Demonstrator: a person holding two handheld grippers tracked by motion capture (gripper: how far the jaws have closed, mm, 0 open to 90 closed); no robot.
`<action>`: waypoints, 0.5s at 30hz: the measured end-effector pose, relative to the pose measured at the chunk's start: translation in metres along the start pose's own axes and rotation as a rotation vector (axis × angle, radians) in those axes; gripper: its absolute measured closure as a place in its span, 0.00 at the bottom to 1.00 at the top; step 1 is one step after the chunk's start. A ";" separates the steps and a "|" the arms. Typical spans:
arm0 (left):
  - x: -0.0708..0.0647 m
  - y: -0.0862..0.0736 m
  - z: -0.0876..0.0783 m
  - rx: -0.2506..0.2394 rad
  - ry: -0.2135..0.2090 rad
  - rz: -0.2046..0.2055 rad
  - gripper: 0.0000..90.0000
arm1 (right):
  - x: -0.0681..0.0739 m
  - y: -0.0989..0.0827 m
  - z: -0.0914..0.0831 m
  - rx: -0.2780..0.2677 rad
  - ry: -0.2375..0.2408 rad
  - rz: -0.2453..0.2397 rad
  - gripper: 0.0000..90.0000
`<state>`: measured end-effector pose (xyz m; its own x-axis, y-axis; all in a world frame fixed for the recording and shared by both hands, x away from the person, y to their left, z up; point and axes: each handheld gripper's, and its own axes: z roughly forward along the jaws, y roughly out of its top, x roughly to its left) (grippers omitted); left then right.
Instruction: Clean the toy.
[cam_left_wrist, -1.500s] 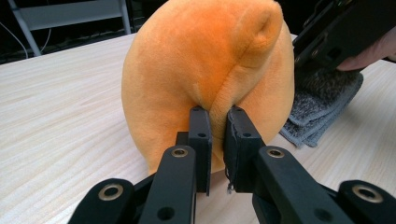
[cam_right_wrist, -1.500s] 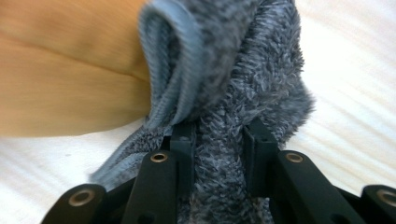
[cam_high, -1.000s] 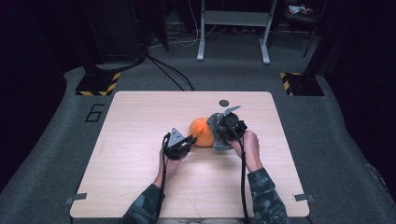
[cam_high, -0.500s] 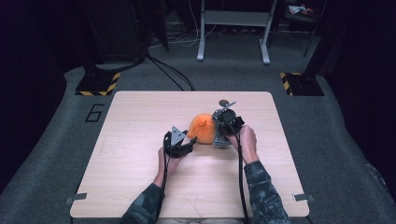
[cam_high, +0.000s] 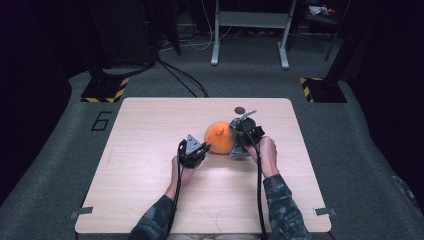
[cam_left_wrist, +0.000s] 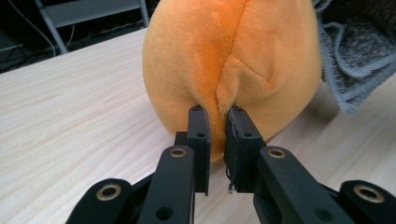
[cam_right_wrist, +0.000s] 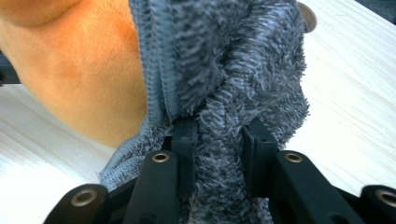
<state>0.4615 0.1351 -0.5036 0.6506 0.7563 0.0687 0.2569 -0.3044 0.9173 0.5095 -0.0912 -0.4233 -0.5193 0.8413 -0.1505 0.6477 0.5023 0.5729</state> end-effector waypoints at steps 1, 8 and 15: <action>-0.002 0.001 -0.002 -0.008 -0.001 0.019 0.91 | -0.001 -0.001 -0.002 -0.001 -0.008 -0.007 0.78; -0.008 0.005 -0.009 -0.040 -0.022 0.065 0.92 | 0.000 0.004 -0.030 -0.064 -0.016 -0.042 0.78; -0.005 -0.001 -0.007 -0.031 -0.020 0.047 0.91 | 0.020 0.017 -0.028 -0.070 0.007 -0.117 0.78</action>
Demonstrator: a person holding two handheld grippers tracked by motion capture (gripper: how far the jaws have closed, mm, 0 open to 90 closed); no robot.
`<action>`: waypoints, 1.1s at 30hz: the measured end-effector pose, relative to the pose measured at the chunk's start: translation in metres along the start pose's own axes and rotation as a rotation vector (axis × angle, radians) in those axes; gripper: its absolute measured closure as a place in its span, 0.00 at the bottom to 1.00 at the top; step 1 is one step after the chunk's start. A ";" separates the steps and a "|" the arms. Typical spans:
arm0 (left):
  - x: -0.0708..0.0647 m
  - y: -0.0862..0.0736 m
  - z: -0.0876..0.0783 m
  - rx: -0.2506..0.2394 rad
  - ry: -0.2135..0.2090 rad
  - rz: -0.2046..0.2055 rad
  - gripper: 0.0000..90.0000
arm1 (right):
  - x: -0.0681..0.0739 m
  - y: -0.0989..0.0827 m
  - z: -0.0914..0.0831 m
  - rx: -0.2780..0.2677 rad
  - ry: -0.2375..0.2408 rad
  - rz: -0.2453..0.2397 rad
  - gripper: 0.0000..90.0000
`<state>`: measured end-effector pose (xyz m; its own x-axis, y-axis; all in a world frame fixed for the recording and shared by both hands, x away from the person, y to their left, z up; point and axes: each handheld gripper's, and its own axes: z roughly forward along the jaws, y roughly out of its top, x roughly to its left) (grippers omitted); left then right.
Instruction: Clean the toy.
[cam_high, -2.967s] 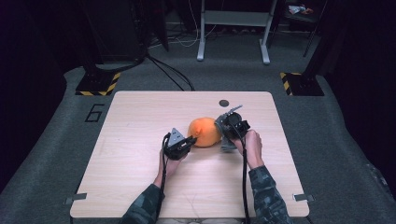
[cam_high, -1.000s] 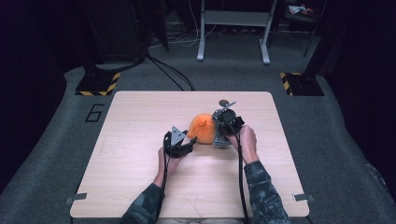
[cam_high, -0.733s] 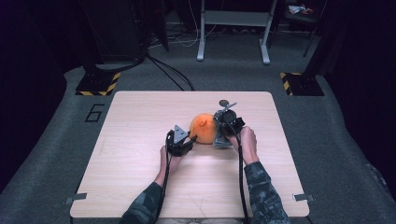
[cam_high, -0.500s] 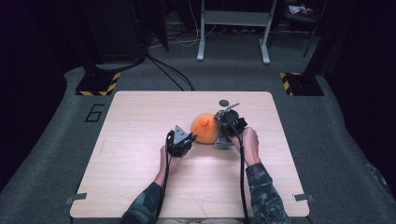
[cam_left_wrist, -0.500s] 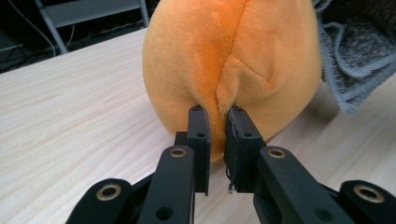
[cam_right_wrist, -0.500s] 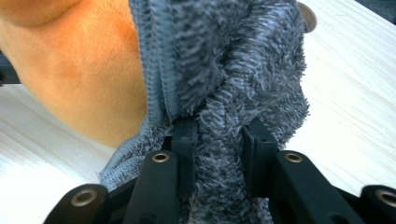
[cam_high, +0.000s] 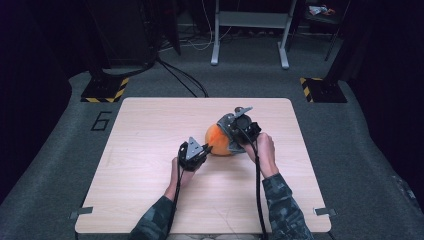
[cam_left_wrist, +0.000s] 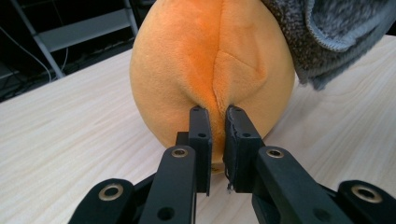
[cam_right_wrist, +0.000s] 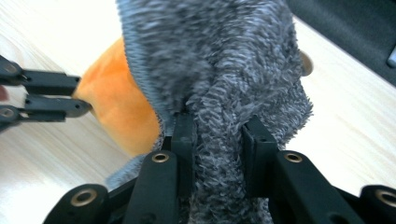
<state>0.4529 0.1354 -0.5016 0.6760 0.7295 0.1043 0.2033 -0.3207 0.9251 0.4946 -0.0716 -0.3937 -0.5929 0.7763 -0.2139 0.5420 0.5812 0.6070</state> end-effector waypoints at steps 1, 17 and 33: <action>0.002 -0.001 -0.001 0.011 -0.006 -0.007 0.91 | -0.001 -0.003 0.010 0.014 0.013 0.031 0.78; 0.005 -0.004 0.000 0.002 -0.011 -0.023 0.91 | -0.032 -0.041 0.062 0.165 0.028 0.180 0.78; 0.005 -0.004 0.000 -0.009 -0.014 -0.026 0.91 | 0.000 -0.008 0.006 -0.001 0.032 0.066 0.78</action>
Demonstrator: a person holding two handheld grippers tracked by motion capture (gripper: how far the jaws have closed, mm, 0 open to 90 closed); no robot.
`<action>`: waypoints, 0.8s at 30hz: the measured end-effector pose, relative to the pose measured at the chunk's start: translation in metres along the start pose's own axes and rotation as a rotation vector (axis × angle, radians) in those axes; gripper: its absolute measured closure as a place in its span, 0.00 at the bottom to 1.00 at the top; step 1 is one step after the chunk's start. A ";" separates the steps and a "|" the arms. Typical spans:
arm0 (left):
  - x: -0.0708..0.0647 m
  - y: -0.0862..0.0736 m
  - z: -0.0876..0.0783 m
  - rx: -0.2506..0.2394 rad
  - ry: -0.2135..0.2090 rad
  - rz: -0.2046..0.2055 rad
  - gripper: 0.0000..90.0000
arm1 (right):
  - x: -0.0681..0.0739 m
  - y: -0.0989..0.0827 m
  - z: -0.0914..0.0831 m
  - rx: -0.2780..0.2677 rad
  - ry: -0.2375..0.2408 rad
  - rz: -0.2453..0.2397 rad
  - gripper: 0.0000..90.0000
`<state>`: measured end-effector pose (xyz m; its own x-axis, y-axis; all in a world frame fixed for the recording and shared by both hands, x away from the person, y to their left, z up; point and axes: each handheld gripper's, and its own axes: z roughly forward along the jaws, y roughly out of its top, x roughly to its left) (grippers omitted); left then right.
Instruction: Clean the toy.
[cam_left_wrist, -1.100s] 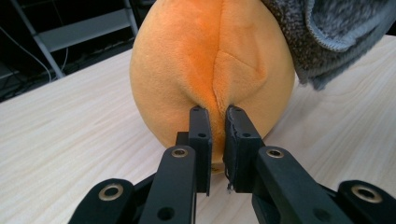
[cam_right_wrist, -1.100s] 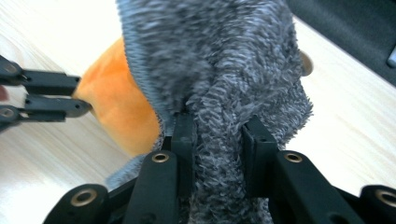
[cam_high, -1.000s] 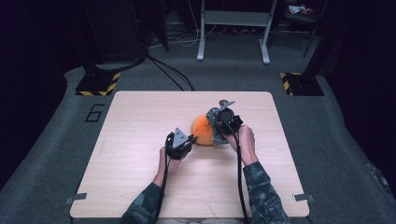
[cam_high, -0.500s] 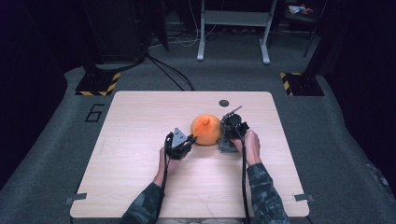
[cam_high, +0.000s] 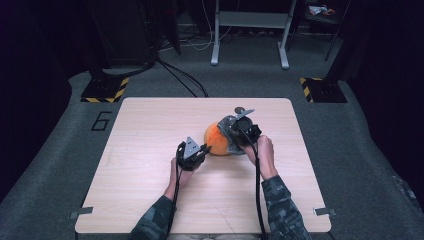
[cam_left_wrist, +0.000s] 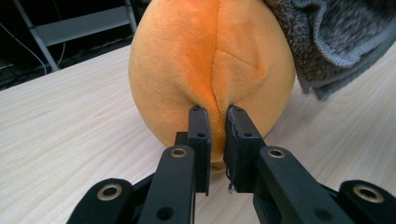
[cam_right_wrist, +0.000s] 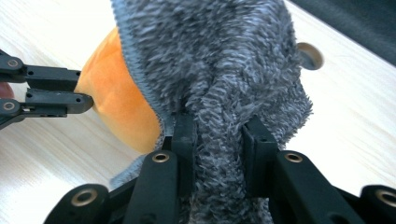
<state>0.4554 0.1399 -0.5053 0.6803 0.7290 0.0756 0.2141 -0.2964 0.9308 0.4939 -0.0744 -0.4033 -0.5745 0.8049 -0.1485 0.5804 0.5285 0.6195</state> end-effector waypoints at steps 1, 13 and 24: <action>0.000 0.000 0.000 0.000 0.001 0.003 0.91 | -0.001 -0.001 0.005 0.009 0.002 0.004 0.78; -0.001 0.001 0.000 -0.014 0.001 0.006 0.88 | -0.025 -0.025 0.040 0.088 0.010 0.120 0.78; -0.007 0.010 -0.002 -0.029 -0.009 0.061 0.91 | -0.048 -0.044 0.047 0.119 0.002 0.183 0.79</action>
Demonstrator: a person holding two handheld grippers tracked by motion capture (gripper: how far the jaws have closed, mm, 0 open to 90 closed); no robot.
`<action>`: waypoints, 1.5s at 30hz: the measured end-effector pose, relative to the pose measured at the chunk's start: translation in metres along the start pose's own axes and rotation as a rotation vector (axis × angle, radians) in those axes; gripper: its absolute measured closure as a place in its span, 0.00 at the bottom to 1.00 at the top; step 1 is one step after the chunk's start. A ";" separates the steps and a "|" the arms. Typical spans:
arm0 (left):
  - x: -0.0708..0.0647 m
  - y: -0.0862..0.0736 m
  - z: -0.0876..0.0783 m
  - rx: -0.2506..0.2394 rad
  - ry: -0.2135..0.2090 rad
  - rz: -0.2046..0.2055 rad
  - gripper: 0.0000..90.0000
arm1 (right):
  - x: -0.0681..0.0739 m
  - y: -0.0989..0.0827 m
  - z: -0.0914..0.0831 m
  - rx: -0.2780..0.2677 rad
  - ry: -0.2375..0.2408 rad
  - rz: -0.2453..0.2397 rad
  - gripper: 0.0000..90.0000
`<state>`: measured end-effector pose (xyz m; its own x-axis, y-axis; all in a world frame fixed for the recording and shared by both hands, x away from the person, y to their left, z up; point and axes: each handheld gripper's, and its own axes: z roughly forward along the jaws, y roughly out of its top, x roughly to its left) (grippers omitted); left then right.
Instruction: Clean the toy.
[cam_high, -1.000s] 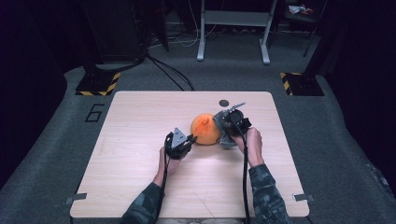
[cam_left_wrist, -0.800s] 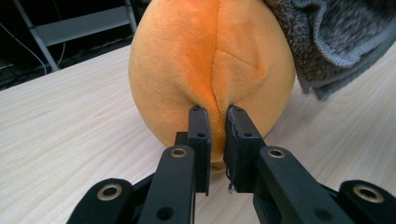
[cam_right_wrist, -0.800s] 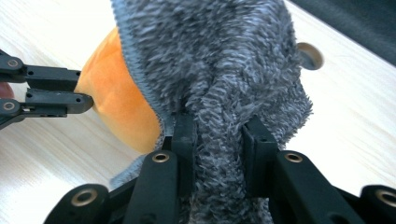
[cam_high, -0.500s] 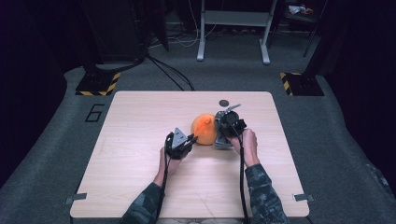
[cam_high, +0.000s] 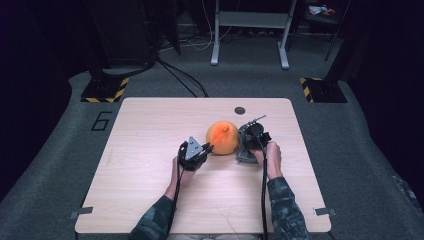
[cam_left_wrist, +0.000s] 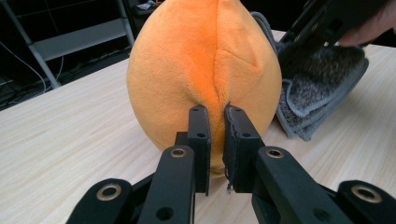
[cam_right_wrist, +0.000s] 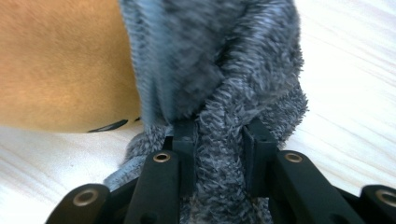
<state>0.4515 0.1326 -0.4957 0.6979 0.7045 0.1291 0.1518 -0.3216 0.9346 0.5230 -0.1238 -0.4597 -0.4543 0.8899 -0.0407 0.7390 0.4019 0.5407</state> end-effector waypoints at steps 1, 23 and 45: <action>0.000 0.001 0.000 0.001 -0.002 -0.003 0.92 | -0.001 0.000 -0.005 -0.011 -0.007 0.003 0.79; -0.007 0.049 0.025 -0.002 -0.052 0.110 0.94 | 0.032 0.035 -0.090 -0.230 0.063 -0.121 0.79; -0.012 0.050 0.036 -0.002 -0.080 0.139 0.96 | 0.004 0.030 -0.059 -0.159 -0.064 -0.020 0.80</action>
<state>0.4759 0.0848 -0.4624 0.7656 0.6008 0.2301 0.0487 -0.4108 0.9104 0.5142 -0.1211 -0.3935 -0.4317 0.8961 -0.1034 0.6398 0.3850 0.6652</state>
